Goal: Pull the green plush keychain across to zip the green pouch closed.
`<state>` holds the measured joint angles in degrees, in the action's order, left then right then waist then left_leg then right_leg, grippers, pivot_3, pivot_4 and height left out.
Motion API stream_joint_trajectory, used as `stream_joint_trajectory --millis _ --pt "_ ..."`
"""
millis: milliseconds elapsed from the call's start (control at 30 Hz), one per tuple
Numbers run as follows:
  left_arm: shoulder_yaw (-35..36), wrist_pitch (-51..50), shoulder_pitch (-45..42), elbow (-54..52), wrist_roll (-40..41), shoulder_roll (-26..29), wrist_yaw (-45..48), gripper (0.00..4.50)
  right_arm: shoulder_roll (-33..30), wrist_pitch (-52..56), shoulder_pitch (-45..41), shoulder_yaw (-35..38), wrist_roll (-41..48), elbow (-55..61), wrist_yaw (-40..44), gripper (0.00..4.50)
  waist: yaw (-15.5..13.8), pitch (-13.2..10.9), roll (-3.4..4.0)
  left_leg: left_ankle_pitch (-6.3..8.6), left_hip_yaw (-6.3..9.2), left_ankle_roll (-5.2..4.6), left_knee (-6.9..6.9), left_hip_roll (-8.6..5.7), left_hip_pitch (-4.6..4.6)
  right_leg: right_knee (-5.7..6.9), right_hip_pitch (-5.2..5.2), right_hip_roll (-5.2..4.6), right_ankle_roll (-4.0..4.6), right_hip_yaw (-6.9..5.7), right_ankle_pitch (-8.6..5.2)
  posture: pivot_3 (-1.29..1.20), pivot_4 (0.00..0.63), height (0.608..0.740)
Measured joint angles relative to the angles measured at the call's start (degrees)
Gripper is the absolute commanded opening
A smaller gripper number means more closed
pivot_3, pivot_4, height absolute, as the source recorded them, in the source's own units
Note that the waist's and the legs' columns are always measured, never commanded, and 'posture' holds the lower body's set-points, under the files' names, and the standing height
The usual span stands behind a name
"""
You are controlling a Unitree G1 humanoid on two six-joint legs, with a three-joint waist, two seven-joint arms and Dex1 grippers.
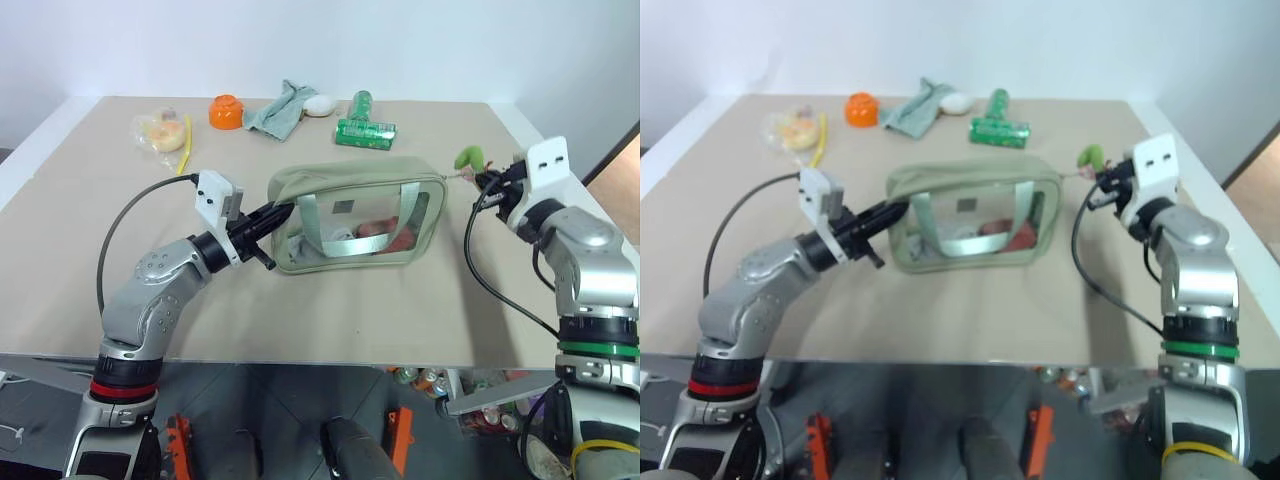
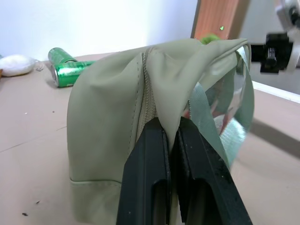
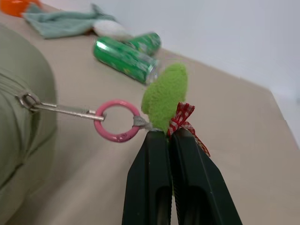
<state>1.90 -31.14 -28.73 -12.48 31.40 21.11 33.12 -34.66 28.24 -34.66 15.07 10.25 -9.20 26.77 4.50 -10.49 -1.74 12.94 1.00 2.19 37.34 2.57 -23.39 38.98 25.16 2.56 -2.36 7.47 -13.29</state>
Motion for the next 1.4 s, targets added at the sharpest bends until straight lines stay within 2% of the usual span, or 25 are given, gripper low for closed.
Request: stream_joint_trajectory --millis 200,367,500,633,700,800,833,1000,1233,1400 --pt "0.0 0.9 -0.2 0.7 -0.4 0.1 0.7 0.0 5.1 9.2 6.6 4.0 4.3 10.1 -7.0 0.01 0.0 0.0 -0.02 0.0 0.07 0.0 0.0 0.02 0.02 0.0 -0.05 0.03 -0.02 -0.06 -0.01 0.0 0.15 0.74" --pt "0.0 1.3 -0.2 0.7 -1.0 0.2 1.1 0.0 10.5 15.4 13.2 3.9 6.6 16.4 -10.8 0.01 0.1 0.0 -0.01 -0.01 -0.02 0.0 0.01 0.01 0.04 0.0 -0.03 0.02 -0.01 0.03 0.01 0.0 0.15 0.74" --pt "0.0 1.3 -0.2 0.7 -1.2 0.2 1.2 0.0 10.5 17.4 13.6 4.0 7.8 18.6 -11.8 1.18 0.2 0.0 -0.01 -0.03 -0.02 0.02 0.03 0.01 0.06 0.0 -0.05 0.02 -0.01 0.02 0.03 0.0 0.15 0.74" --pt "0.2 1.6 -0.2 0.9 -1.4 0.5 1.5 0.0 7.9 17.2 13.1 4.0 8.8 18.6 -9.8 2.74 0.1 0.0 -0.01 -0.03 -0.03 0.02 0.02 0.0 0.05 0.0 -0.04 0.02 -0.02 0.03 0.02 0.0 0.15 0.74" --pt "0.2 2.0 -0.2 1.1 -1.6 0.6 1.6 0.0 7.5 17.2 12.5 4.0 9.4 18.6 -9.1 3.26 0.2 0.0 -0.01 -0.03 -0.03 0.02 0.01 0.0 0.06 0.0 -0.04 0.03 -0.02 0.03 0.02 0.0 0.15 0.74" --pt "0.2 3.2 -0.2 1.4 -2.2 1.3 2.5 0.0 5.3 16.2 10.0 4.0 11.6 18.7 -6.2 4.36 0.1 0.0 0.0 -0.04 0.0 0.02 0.0 0.0 0.05 0.0 -0.04 0.03 -0.02 0.01 0.02 0.0 0.15 0.74" --pt "0.4 3.5 -0.2 1.4 -2.2 1.6 2.5 0.38 4.2 15.6 9.4 4.3 12.2 18.7 -5.3 4.5 0.1 0.0 0.0 -0.04 -0.02 0.02 0.0 -0.01 0.04 0.0 -0.04 0.02 -0.03 0.02 0.01 0.0 0.15 0.74" --pt "3.3 5.3 1.2 0.8 -1.9 3.7 3.7 2.08 -4.3 14.8 10.0 8.5 17.0 19.0 3.7 4.5 -0.1 0.0 -0.01 -0.02 -0.01 0.01 -0.02 -0.02 0.02 -0.05 -0.06 0.0 -0.09 0.0 -0.04 0.0 0.15 0.74" --pt "5.1 5.8 4.7 -2.1 -0.5 5.7 5.4 4.45 -7.2 19.0 14.7 8.8 24.4 23.4 11.3 4.5 0.0 0.0 -0.01 -0.03 -0.02 0.01 0.02 -0.01 0.09 -0.04 -0.1 0.01 -0.05 0.02 -0.01 0.0 0.15 0.74" --pt "9.1 6.5 8.4 -3.7 -0.4 8.5 4.8 4.45 -10.5 21.8 16.4 8.8 28.4 27.2 14.7 4.5 0.0 0.0 -0.02 -0.03 -0.01 0.01 0.05 0.0 0.1 -0.04 -0.12 0.0 -0.05 0.0 -0.01 0.0 0.15 0.74"
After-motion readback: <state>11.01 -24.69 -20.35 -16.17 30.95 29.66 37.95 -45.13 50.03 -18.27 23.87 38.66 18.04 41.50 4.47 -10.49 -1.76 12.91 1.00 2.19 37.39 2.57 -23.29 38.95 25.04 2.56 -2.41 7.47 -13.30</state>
